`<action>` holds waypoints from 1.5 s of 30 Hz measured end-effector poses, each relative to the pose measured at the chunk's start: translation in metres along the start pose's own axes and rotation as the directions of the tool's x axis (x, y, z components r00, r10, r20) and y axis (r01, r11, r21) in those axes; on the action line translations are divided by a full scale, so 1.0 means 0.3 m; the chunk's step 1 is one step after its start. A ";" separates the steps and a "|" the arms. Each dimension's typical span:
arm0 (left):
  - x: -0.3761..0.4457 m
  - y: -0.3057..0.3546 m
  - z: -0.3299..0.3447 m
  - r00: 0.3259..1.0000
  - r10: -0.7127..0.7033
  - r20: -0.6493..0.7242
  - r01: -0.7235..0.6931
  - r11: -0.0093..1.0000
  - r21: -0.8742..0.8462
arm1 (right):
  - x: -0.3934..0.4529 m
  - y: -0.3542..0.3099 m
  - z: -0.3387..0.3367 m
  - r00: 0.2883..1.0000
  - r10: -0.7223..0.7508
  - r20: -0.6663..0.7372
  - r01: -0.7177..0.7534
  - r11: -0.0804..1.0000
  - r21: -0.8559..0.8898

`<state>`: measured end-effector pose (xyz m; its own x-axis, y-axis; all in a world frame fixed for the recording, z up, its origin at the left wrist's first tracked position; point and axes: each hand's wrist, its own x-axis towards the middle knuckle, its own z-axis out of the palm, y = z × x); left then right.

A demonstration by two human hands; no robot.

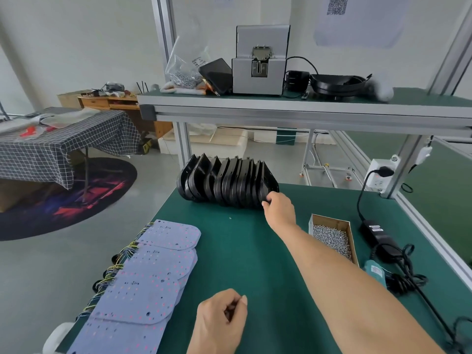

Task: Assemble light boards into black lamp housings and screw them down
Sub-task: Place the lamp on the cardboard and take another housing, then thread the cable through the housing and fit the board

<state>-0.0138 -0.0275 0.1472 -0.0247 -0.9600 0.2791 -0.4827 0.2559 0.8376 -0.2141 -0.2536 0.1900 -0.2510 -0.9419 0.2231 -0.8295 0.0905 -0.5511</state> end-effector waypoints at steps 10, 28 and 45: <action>-0.005 0.002 -0.008 0.999 0.008 0.045 -0.008 1.000 -0.002 | -0.146 0.036 -0.146 0.971 -0.141 -0.194 0.104 0.977 -0.186; -0.020 0.018 -0.013 0.999 -0.025 0.028 0.025 1.000 0.000 | -0.930 -0.035 -0.210 0.861 -0.477 0.174 0.498 0.728 -0.471; -0.069 0.039 -0.163 0.912 -0.159 -0.378 0.107 0.982 -0.154 | -0.769 -0.369 -0.150 0.867 -0.497 0.033 0.498 0.860 -0.108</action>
<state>0.0240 0.0008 0.1741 0.3849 -0.8731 0.2993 -0.3423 0.1661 0.9248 -0.0868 -0.0316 0.2358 0.2116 -0.8722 0.4411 -0.8926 -0.3563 -0.2764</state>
